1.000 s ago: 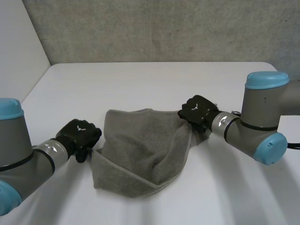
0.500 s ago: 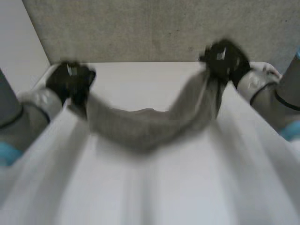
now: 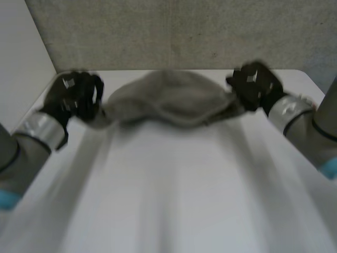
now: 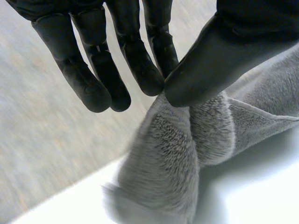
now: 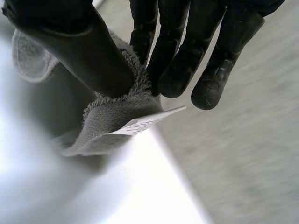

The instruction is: Fold the towel.

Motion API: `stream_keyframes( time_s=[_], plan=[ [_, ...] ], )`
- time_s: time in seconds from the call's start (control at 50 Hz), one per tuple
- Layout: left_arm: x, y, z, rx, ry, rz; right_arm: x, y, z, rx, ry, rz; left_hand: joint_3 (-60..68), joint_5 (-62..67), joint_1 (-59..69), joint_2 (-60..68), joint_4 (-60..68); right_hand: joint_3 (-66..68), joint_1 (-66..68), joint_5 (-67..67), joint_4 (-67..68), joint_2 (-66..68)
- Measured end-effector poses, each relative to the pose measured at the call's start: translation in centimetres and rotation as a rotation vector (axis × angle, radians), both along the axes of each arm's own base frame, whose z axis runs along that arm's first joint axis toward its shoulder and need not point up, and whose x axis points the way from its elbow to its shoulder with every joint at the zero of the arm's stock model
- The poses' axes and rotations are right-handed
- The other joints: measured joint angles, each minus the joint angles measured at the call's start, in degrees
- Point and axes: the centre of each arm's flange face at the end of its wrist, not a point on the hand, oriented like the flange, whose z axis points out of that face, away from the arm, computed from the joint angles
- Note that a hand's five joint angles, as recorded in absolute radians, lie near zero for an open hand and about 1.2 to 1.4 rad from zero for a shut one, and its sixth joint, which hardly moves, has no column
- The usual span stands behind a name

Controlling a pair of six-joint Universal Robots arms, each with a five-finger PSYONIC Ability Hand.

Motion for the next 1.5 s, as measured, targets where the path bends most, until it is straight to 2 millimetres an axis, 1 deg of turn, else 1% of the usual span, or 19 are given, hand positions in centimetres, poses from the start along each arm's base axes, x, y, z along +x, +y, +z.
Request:
stream_keyframes(
  time_s=[0.06, 0.14, 0.16, 0.2, 0.24, 0.28, 0.38, 0.5, 0.66, 0.88, 1.04, 1.12, 1.18, 1.22, 1.24, 1.3, 1.36, 1.44, 1.5],
  plan=[
    [0.6, 2.0, -3.4, 0.056, -0.112, -0.044, -0.8, 1.6, -2.5, 0.121, 0.071, 0.02, 0.0, 0.0, 0.0, 0.0, 0.0, 0.0, 0.0, 0.0, 0.0, 0.0],
    [1.6, 4.2, -6.5, 0.079, -0.259, -0.087, -1.8, 3.4, -4.9, 0.214, 0.147, 0.023, 0.1, 0.0, 0.0, 0.0, 0.0, -0.1, -0.1, 0.0, 0.0, 0.0],
    [1.7, 4.4, -6.8, 0.079, -0.276, -0.09, -1.9, 3.6, -5.1, 0.222, 0.154, 0.022, 0.1, 0.0, 0.0, 0.0, 0.0, -1.7, -1.3, -1.6, -1.8, -1.3],
    [2.2, 4.8, -7.4, 0.073, -0.331, -0.094, -2.2, 4.1, -5.4, 0.239, 0.165, 0.015, 0.1, 0.0, 0.0, 0.0, 0.0, -18.4, -16.9, -17.9, -18.4, -17.1],
    [2.5, 4.8, -7.6, 0.066, -0.356, -0.091, -2.3, 4.4, -5.1, 0.247, 0.156, 0.005, 0.1, 0.0, 0.0, 0.0, 0.0, -29.1, -27.6, -28.1, -28.5, -27.0],
    [2.7, 4.6, -7.6, 0.057, -0.369, -0.084, -2.4, 4.6, -4.8, 0.26, 0.129, -0.009, 0.1, 0.0, 0.0, 0.0, 0.0, -34.2, -32.6, -33.9, -34.0, -31.6],
    [2.8, 4.1, -7.1, 0.054, -0.344, -0.069, -2.7, 4.4, -4.1, 0.319, 0.018, -0.049, 0.1, 0.0, 0.0, 0.0, 0.0, -37.5, -35.6, -37.9, -37.6, -34.2],
    [2.8, 3.7, -6.8, 0.068, -0.296, -0.059, -3.4, 4.0, -4.6, 0.381, -0.07, -0.096, 0.1, 0.0, 0.0, 0.0, 0.0, -41.4, -39.3, -41.8, -41.6, -38.0],
    [3.3, 3.0, -6.6, 0.071, -0.275, -0.032, -4.0, 3.8, -5.5, 0.385, -0.08, -0.111, 0.1, 0.0, 0.0, 0.0, 0.0, -46.4, -44.9, -47.0, -46.5, -43.5],
    [4.0, 2.5, -6.8, 0.081, -0.267, -0.004, -4.1, 3.4, -5.5, 0.327, -0.072, -0.105, 0.1, 0.0, 0.0, 0.0, 0.0, -47.5, -46.2, -48.4, -47.7, -44.7],
    [3.9, 2.6, -6.8, 0.085, -0.265, -0.006, -3.8, 3.1, -4.5, 0.255, -0.087, -0.101, 0.1, 0.0, 0.0, 0.0, 0.0, -46.1, -44.2, -45.4, -46.3, -43.7],
    [3.9, 2.6, -6.9, 0.086, -0.265, -0.007, -3.7, 3.2, -3.8, 0.21, -0.097, -0.097, 0.1, 0.0, 0.0, 0.0, 0.0, -30.1, -27.6, -28.8, -30.2, -28.0],
    [3.9, 2.6, -6.9, 0.088, -0.265, -0.007, -3.6, 3.3, -3.5, 0.189, -0.1, -0.094, 0.1, 0.0, 0.0, 0.0, 0.0, -24.8, -22.6, -23.7, -24.8, -22.3],
    [3.9, 2.6, -7.0, 0.088, -0.265, -0.008, -3.5, 3.3, -3.5, 0.178, -0.099, -0.092, 0.1, 0.0, 0.0, 0.0, 0.0, -26.1, -24.3, -25.1, -26.1, -23.7],
    [3.9, 2.6, -7.0, 0.088, -0.265, -0.008, -3.4, 3.4, -3.5, 0.173, -0.096, -0.092, 0.1, 0.0, 0.0, 0.0, 0.0, -30.7, -29.4, -30.0, -30.8, -29.1],
    [3.9, 2.6, -7.1, 0.09, -0.265, -0.008, -3.4, 3.5, -3.7, 0.157, -0.076, -0.09, 0.1, 0.0, 0.0, 0.0, 0.0, -39.4, -37.7, -38.9, -39.2, -36.1],
    [3.9, 2.6, -7.2, 0.092, -0.265, -0.009, -3.3, 3.6, -3.8, 0.139, -0.05, -0.087, 0.1, 0.0, 0.0, 0.0, 0.0, -40.8, -38.6, -40.9, -40.8, -37.0],
    [3.9, 2.7, -7.2, 0.093, -0.266, -0.009, -3.3, 3.8, -4.0, 0.122, -0.021, -0.082, 0.1, 0.0, 0.0, 0.0, 0.0, -41.2, -39.2, -41.7, -41.3, -37.6],
    [3.9, 2.7, -7.2, 0.094, -0.266, -0.01, -3.3, 3.9, -4.1, 0.113, -0.007, -0.078, 0.1, 0.0, 0.0, 0.0, 0.0, -34.5, -32.4, -33.5, -34.5, -31.8]
  ],
)
